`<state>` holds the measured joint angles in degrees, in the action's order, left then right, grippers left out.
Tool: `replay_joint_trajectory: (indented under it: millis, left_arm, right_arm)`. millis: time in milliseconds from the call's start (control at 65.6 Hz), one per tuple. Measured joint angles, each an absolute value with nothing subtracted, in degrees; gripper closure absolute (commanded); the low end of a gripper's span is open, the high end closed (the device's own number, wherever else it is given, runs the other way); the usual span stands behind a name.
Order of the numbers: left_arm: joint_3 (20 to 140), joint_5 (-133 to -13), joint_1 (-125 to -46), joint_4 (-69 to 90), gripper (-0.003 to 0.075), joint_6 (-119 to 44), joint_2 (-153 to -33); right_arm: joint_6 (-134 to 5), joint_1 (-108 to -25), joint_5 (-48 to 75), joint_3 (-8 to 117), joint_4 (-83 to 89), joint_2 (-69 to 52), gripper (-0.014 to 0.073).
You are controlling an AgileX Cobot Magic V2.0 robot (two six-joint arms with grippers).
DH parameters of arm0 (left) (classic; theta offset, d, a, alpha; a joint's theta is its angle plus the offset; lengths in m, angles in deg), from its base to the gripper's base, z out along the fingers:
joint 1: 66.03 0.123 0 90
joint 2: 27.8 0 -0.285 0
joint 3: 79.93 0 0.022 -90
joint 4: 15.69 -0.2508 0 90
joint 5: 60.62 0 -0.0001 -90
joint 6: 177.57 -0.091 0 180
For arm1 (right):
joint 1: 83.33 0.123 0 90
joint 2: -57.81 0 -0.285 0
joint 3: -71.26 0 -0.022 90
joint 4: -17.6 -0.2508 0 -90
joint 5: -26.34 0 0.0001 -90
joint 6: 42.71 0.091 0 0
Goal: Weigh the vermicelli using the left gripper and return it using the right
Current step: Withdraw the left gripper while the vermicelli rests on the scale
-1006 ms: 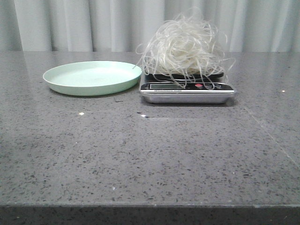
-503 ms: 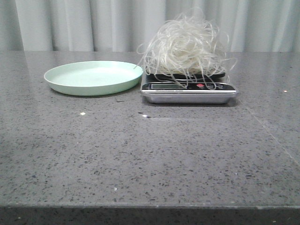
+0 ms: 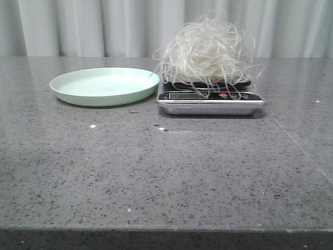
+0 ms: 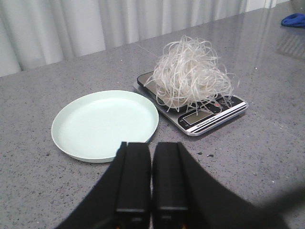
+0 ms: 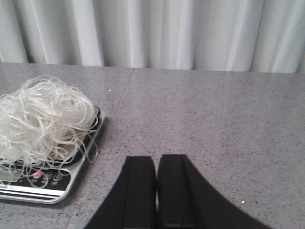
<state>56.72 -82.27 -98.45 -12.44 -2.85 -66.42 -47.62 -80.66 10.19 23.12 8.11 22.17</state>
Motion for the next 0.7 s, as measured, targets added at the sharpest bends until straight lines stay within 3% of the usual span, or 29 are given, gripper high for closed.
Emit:
replay_joint_trajectory:
  millis: [213, 473, 701]
  left_arm:
    - [56.7, -82.3, -98.5, -12.4, 0.0586, -2.8, -66.3]
    - [56.7, -82.3, -98.5, -12.4, 0.0587, -2.8, -66.2]
    - [56.7, -82.3, -98.5, -12.4, 0.0586, -2.8, -66.2]
  right_arm:
    - [-47.6, -72.8, 10.0, 31.2, 7.5, 11.3, 0.0251]
    - [-47.5, -62.6, 6.7, 45.9, 7.5, -6.7, 0.0244]
    - [-47.6, -58.7, -0.6, 62.8, 7.4, -22.0, 0.0243]
